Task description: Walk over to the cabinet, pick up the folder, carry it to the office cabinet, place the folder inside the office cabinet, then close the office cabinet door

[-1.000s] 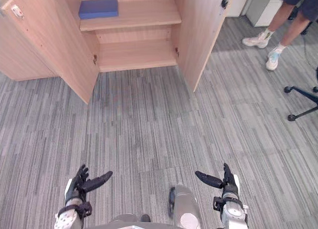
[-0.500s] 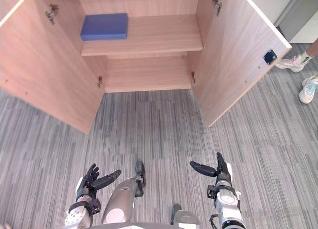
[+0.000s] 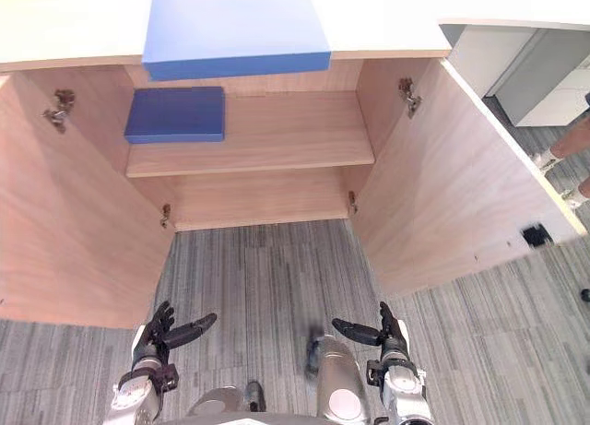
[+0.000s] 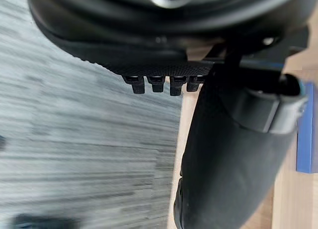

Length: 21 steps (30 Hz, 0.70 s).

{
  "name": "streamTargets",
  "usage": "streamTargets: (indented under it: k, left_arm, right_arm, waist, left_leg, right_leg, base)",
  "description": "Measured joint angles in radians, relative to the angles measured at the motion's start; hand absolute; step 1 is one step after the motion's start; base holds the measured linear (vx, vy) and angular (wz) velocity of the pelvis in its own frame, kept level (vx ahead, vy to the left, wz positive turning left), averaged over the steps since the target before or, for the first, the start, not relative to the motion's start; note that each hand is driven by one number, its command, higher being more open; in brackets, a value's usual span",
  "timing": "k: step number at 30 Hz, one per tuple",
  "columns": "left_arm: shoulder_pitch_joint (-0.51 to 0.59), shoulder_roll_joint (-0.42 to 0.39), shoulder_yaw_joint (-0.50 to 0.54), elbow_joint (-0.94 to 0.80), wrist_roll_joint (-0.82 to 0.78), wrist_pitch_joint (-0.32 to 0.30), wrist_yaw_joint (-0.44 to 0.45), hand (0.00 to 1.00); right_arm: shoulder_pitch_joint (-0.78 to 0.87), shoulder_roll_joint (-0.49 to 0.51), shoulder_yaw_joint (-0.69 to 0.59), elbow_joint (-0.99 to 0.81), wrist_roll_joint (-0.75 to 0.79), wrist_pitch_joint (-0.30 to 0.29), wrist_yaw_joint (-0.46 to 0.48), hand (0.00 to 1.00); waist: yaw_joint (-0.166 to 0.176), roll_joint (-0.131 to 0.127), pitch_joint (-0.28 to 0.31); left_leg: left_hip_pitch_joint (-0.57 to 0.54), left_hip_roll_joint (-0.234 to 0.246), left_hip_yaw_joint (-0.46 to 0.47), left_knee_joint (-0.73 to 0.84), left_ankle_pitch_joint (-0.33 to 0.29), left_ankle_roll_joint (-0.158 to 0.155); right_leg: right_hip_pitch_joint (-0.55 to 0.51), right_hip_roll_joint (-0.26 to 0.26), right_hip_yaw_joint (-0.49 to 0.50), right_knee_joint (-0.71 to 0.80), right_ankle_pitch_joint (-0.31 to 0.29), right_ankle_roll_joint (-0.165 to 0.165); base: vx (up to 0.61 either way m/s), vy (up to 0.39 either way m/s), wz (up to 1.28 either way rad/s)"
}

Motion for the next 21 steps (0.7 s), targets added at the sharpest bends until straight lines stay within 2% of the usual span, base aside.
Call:
streamTargets:
  k: [1, 2, 3, 4, 5, 6, 7, 10, 11, 12, 13, 14, 16, 17, 20, 21]
  left_arm:
    - [-0.004, -0.008, 0.001, 0.004, 0.000, 0.002, 0.001, 1.00]
    - [-0.007, -0.019, -0.001, 0.002, 0.007, -0.003, -0.002, 1.00]
    - [-0.008, -0.028, 0.000, 0.002, 0.007, -0.007, -0.001, 1.00]
    - [-0.008, -0.043, 0.000, 0.002, 0.007, -0.006, 0.000, 1.00]
    - [-0.005, -0.049, 0.000, -0.001, 0.007, -0.007, 0.000, 1.00]
    - [-0.001, -0.057, -0.002, -0.005, 0.007, -0.007, 0.000, 1.00]
    - [-0.002, -0.062, -0.004, -0.005, 0.007, -0.006, -0.001, 1.00]
    - [-0.003, -0.068, -0.002, -0.005, 0.007, -0.006, -0.001, 1.00]
    - [-0.008, -0.067, -0.002, -0.005, 0.007, -0.006, -0.001, 1.00]
    - [-0.007, -0.070, -0.003, -0.004, 0.007, -0.006, -0.001, 1.00]
    - [-0.003, -0.077, -0.005, -0.004, 0.007, -0.006, -0.001, 1.00]
    - [-0.011, -0.071, -0.005, -0.003, 0.007, -0.004, -0.001, 1.00]
    - [-0.007, -0.065, -0.005, -0.025, 0.008, -0.004, -0.001, 1.00]
    - [0.003, -0.062, -0.005, -0.052, 0.008, -0.004, -0.001, 1.00]
    - [0.029, -0.044, 0.000, -0.138, 0.009, -0.004, 0.001, 1.00]
    - [0.062, -0.041, 0.002, -0.228, 0.009, -0.004, 0.006, 1.00]
  right_arm:
    - [-0.009, -0.006, -0.001, 0.006, 0.000, 0.005, -0.001, 1.00]
    - [-0.008, -0.009, -0.013, 0.000, 0.000, 0.005, 0.000, 1.00]
    - [-0.006, -0.009, -0.018, -0.007, 0.000, 0.006, -0.001, 1.00]
    - [0.006, -0.008, -0.019, -0.015, 0.002, 0.006, -0.004, 1.00]
    - [0.013, -0.006, -0.018, -0.017, 0.003, 0.007, -0.006, 1.00]
    - [0.022, 0.002, -0.019, -0.030, 0.005, 0.007, -0.008, 1.00]
    - [0.018, 0.004, -0.020, -0.039, 0.005, 0.004, -0.008, 1.00]
    - [-0.011, 0.015, -0.053, -0.046, 0.006, -0.004, -0.008, 1.00]
    - [-0.010, 0.019, -0.073, -0.045, 0.006, -0.005, -0.009, 1.00]
    - [-0.005, 0.015, -0.086, -0.042, 0.006, -0.004, -0.011, 1.00]
    - [0.006, 0.006, -0.102, -0.042, 0.006, -0.004, -0.012, 1.00]
    - [0.014, 0.010, -0.113, -0.025, 0.006, -0.002, -0.016, 1.00]
    - [0.041, 0.009, -0.118, -0.021, 0.006, -0.001, -0.017, 1.00]
    - [0.053, 0.009, -0.119, -0.021, 0.006, -0.001, -0.019, 1.00]
    - [0.057, 0.015, -0.116, 0.001, 0.006, 0.001, -0.015, 1.00]
    - [0.060, 0.020, -0.116, 0.002, 0.006, 0.001, -0.013, 1.00]
  waist:
    - [0.003, 0.016, -0.011]
    - [-0.004, 0.020, -0.018]
    - [-0.005, 0.029, -0.013]
    - [-0.003, 0.033, -0.009]
    - [0.004, 0.033, -0.010]
    - [0.020, 0.031, -0.011]
    - [0.030, 0.027, -0.013]
    - [0.042, 0.029, -0.015]
    - [0.044, 0.031, -0.016]
    - [0.042, 0.045, -0.023]
    - [0.038, 0.070, -0.033]
    - [0.033, 0.065, -0.037]
    - [0.027, 0.048, -0.047]
    - [0.026, 0.049, -0.047]
    - [0.026, 0.050, -0.048]
    - [0.027, 0.050, -0.049]
  left_leg:
    - [-0.018, 0.024, -0.002, 0.038, 0.005, -0.011]
    - [-0.052, 0.037, -0.014, 0.150, 0.025, -0.028]
    - [-0.084, 0.061, -0.021, 0.276, 0.050, -0.039]
    - [-0.164, 0.105, -0.033, 0.506, 0.127, -0.046]
    - [-0.198, 0.129, -0.032, 0.603, 0.122, -0.048]
    - [-0.257, 0.167, -0.007, 0.715, 0.090, -0.048]
    - [-0.297, 0.178, 0.011, 0.718, 0.071, -0.042]
    - [-0.352, 0.171, 0.021, 0.461, 0.056, -0.034]
    - [-0.344, 0.155, 0.009, 0.297, 0.088, -0.039]
    - [-0.337, 0.151, 0.006, 0.173, 0.180, -0.033]
    - [-0.339, 0.158, 0.000, 0.095, 0.280, -0.031]
    - [-0.310, 0.138, 0.007, 0.059, 0.265, -0.021]
    - [-0.272, 0.098, 0.014, -0.013, 0.282, -0.007]
    - [-0.253, 0.076, 0.018, -0.046, 0.291, 0.002]
    - [-0.231, 0.051, 0.022, -0.089, 0.301, 0.010]
    - [-0.219, 0.045, 0.018, -0.111, 0.307, 0.012]
  right_leg:
    - [-0.004, 0.009, -0.002, 0.019, -0.015, -0.016]
    - [0.014, 0.010, -0.008, 0.043, -0.085, -0.009]
    - [0.053, 0.015, -0.019, 0.047, -0.116, -0.015]
    - [0.129, 0.022, -0.030, 0.028, -0.151, -0.024]
    - [0.167, 0.028, -0.034, 0.012, -0.161, -0.028]
    - [0.233, 0.036, -0.032, -0.024, -0.172, -0.034]
    - [0.270, 0.036, -0.027, -0.051, -0.172, -0.035]
    - [0.343, 0.027, 0.005, -0.114, -0.172, -0.032]
    - [0.360, 0.022, 0.016, -0.125, -0.181, -0.013]
    - [0.367, 0.027, 0.020, -0.126, -0.193, 0.006]
    - [0.372, 0.041, 0.025, -0.126, -0.202, 0.018]
    - [0.382, 0.027, 0.029, -0.126, -0.212, 0.030]
    - [0.385, -0.012, 0.030, -0.124, -0.229, 0.056]
    - [0.389, -0.030, 0.030, -0.124, -0.236, 0.066]
    - [0.391, -0.045, 0.030, -0.125, -0.243, 0.077]
    - [0.398, -0.052, 0.026, -0.127, -0.243, 0.078]
  base:
    - [0.61, -0.150, 0.27]
    - [0.55, -0.163, 0.21]
    - [0.55, -0.181, 0.42]
    - [0.52, -0.183, 0.30]
    - [0.47, -0.143, 0.18]
    - [0.44, -0.121, -0.11]
    - [0.46, -0.088, -0.20]
    - [0.37, -0.001, -0.35]
    - [0.22, 0.067, -0.27]
    - [0.26, 0.121, -0.19]
    - [0.24, 0.172, 0.00]
    - [0.23, 0.182, 0.07]
    - [0.17, 0.135, 0.14]
    - [0.15, 0.115, 0.09]
    - [0.09, 0.064, 0.05]
    - [0.04, 0.026, 0.10]
